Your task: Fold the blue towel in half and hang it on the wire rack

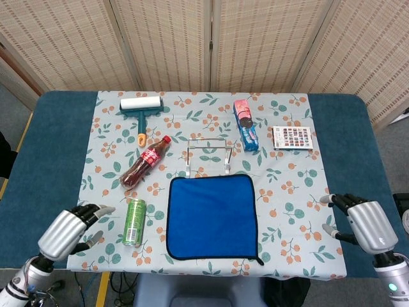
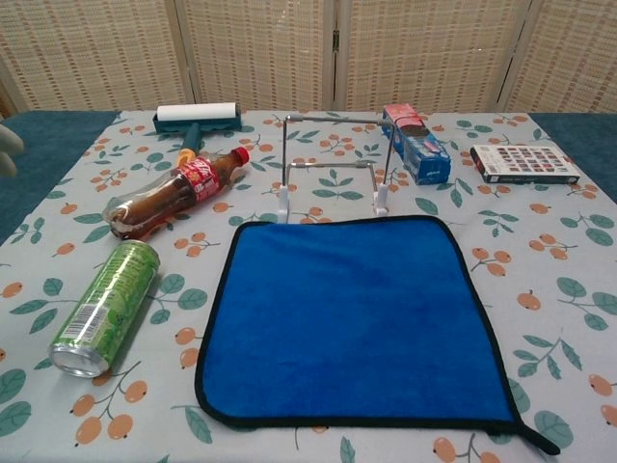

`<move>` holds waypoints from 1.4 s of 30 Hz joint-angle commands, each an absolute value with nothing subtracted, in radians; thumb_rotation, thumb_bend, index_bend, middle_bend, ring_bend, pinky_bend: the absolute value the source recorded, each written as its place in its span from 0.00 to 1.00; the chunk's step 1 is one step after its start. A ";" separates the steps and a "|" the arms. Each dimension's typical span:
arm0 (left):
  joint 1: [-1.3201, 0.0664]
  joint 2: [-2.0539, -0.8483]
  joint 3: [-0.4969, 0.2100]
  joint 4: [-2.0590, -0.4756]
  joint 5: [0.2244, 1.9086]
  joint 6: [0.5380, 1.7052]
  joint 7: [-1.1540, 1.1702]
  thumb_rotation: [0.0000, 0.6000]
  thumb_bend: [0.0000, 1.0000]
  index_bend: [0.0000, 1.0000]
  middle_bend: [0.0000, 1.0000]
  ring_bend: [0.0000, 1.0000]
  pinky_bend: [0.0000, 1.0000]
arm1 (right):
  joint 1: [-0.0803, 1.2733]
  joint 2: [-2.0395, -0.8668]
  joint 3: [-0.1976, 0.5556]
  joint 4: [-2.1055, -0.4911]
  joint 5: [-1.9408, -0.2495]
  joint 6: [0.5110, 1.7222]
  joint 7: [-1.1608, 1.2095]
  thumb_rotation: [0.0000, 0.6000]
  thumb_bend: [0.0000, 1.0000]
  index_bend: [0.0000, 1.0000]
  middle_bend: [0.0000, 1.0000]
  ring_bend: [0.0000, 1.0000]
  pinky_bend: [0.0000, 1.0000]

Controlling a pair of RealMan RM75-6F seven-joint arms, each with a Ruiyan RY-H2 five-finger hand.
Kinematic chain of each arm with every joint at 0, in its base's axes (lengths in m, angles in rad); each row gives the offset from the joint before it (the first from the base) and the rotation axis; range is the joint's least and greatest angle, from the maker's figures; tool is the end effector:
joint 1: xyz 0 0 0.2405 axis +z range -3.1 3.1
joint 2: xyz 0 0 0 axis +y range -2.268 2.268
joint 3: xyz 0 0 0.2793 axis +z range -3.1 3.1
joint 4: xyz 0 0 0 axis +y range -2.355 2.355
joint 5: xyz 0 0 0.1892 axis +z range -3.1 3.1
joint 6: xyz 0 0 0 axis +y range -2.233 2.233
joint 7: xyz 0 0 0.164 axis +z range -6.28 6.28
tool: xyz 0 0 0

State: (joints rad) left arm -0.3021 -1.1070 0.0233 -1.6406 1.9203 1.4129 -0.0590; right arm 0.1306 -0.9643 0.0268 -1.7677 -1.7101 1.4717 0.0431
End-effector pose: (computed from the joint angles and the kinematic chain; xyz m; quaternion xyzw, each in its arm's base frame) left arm -0.2261 0.2247 0.1425 -0.7567 -0.2730 -0.4670 0.3671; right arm -0.2638 -0.2029 0.2059 0.6636 -0.3488 0.4353 0.4985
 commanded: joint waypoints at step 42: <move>-0.611 -1.398 0.076 -1.641 1.825 0.881 0.298 1.00 0.25 0.35 1.00 0.92 1.00 | 0.232 -1.041 -0.061 -1.695 -1.800 1.346 0.076 1.00 0.17 0.36 0.64 0.66 0.81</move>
State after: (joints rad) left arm -0.6090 -1.3946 0.0745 -1.6447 1.8280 0.8825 0.2966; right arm 0.2321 -1.0405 -0.0608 -1.6948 -1.8002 1.3457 0.0761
